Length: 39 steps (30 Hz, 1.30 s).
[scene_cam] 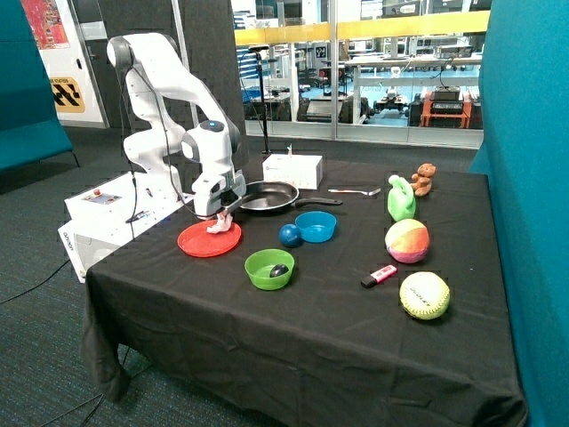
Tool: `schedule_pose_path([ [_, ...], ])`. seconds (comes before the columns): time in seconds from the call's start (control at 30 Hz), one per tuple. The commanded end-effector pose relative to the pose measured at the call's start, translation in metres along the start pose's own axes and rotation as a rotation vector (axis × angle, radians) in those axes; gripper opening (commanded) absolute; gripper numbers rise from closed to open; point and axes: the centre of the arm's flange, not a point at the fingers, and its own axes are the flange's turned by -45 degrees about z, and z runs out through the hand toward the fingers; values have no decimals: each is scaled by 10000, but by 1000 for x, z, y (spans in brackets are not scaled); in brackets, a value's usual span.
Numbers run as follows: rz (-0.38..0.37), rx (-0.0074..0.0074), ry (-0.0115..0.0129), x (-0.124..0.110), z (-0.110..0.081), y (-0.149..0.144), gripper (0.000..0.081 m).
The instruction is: Dry the plate
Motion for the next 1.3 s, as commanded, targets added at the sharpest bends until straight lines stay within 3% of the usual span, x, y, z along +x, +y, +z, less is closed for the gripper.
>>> schedule_pose_path([
  [0.0,322,-48,64,-33,-4,14,0],
  [0.03,318,-48,64,-35,-4,18,0],
  [0.07,1578,-44,67,-37,-3,19,0],
  [0.1,1630,-44,67,-38,-2,21,0],
  [0.13,644,-47,65,-39,-4,29,0],
  [0.17,662,-47,65,-39,-5,34,0],
  [0.57,1592,-44,67,-37,-12,76,0],
  [0.9,2296,-42,68,-19,-13,109,0],
  [1.27,2894,-40,70,5,-11,112,0],
])
